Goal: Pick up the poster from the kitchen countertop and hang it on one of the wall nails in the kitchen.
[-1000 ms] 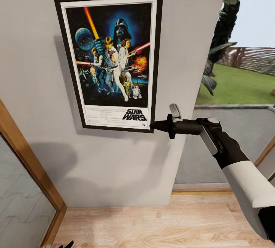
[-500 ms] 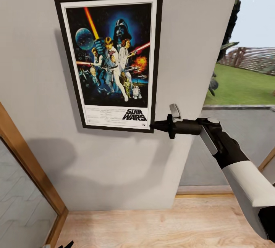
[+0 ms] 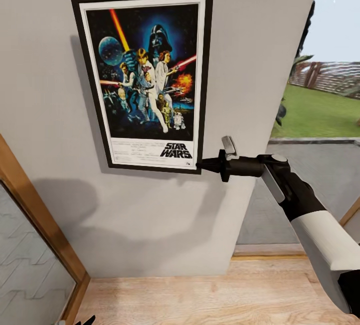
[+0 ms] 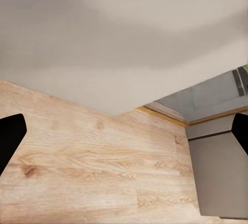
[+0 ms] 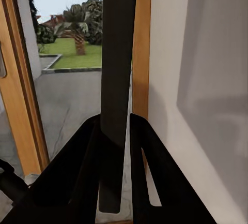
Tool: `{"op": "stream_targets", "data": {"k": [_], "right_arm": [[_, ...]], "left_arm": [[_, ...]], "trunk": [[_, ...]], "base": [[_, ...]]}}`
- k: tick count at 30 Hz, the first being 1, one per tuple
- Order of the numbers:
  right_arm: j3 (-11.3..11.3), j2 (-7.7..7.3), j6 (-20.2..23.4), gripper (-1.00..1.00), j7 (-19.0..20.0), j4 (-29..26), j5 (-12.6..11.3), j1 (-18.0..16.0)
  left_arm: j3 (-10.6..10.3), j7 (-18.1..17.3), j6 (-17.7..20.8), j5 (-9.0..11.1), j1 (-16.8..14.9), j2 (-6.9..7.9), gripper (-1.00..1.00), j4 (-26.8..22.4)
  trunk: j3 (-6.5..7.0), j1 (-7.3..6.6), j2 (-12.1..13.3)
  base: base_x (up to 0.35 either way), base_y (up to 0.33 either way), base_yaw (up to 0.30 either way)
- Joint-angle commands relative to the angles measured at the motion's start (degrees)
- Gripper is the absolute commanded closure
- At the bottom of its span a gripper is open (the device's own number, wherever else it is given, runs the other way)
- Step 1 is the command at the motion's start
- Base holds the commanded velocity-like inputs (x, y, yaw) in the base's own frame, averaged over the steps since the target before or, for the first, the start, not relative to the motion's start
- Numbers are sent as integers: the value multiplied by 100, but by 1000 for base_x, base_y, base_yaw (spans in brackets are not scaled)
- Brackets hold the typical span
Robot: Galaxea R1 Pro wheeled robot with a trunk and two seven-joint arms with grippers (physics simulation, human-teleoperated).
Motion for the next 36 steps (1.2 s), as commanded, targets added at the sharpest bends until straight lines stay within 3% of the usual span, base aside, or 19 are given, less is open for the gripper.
{"op": "stream_targets", "data": {"k": [1,11,17,23,36], "right_arm": [[18,-7,79,100,10,3,-55,-7],[-3,25,98,100,-3,-17,-55,-7],[-8,29,118,100,-46,-25,-278,-7],[-8,34,201,100,-448,-47,-606,-7],[-8,98,536,100,-801,-256,-669,-7]], "left_arm": [[-49,-8,-33,40,-4,2,-100,-3],[-46,-8,-33,40,-4,3,-100,2],[-44,-8,-33,40,-4,3,-100,-1],[-43,-8,-33,40,-4,3,-100,2],[-42,-8,-33,42,-4,10,-100,3]], "trunk": [[-12,3,-11],[-12,3,-11],[-12,3,-11],[-12,3,-11],[-12,3,-11]], "base": [[0,0,0],[0,0,0],[0,0,0],[0,0,0],[0,0,0]]}}
